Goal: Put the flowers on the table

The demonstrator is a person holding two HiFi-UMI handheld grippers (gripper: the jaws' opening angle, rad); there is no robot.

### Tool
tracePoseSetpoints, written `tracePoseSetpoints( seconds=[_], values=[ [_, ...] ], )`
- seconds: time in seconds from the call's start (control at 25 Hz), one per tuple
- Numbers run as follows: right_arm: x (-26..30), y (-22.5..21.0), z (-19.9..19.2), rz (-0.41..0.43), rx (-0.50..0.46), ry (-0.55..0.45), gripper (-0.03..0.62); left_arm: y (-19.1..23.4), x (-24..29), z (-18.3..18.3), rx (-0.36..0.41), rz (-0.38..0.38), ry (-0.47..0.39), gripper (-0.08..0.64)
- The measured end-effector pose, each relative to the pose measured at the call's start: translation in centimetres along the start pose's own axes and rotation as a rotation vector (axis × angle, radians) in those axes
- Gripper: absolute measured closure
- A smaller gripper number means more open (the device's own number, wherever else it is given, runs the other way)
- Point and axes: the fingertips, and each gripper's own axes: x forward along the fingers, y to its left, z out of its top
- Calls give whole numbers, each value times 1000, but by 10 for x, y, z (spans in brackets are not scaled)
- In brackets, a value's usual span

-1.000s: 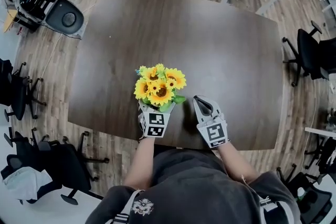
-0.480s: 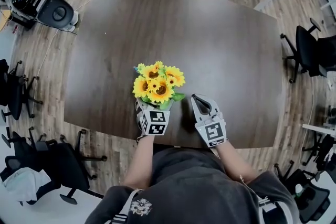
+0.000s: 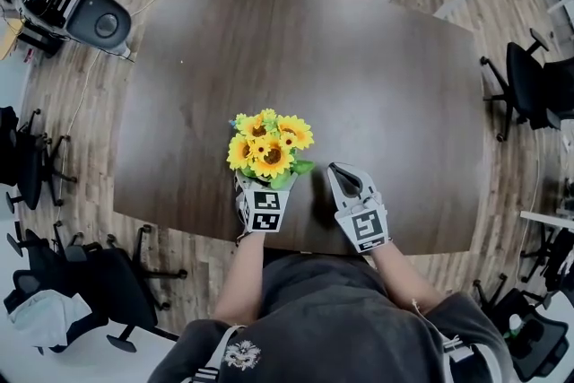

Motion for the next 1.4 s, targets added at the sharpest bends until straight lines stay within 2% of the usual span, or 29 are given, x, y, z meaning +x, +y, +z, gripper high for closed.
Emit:
tracePoseSetpoints(
  seconds=[0.36, 0.52, 0.76, 0.88, 1.04, 1.16, 1.28, 1.4],
  values=[
    [-8, -6, -4, -16, 8, 20, 569, -2, 2, 3, -8, -16, -6, 17],
    [-18, -6, 6, -23, 16, -16, 569, -3, -5, 11, -5, -26, -19, 17],
    [-30, -11, 22, -13, 10, -65, 569, -6, -30, 20, 10, 12, -19, 17],
    [-30, -6, 26, -11, 13, -67, 569, -5, -47, 14, -12, 18, -20, 17],
    [-26, 5, 34, -28, 21, -94, 569, -4, -71, 8, -54, -11, -65, 19],
    [-28, 16, 41, -44, 26, -101, 569, 0, -92, 19, -17, 7, -113, 119],
    [-32, 32, 46, -58, 25, -104, 569, 5, -114, 26, 26, 35, -156, 288],
    [-38, 53, 54, -75, 24, -124, 569, 14, -140, 34, 37, 63, -216, 450]
  ],
)
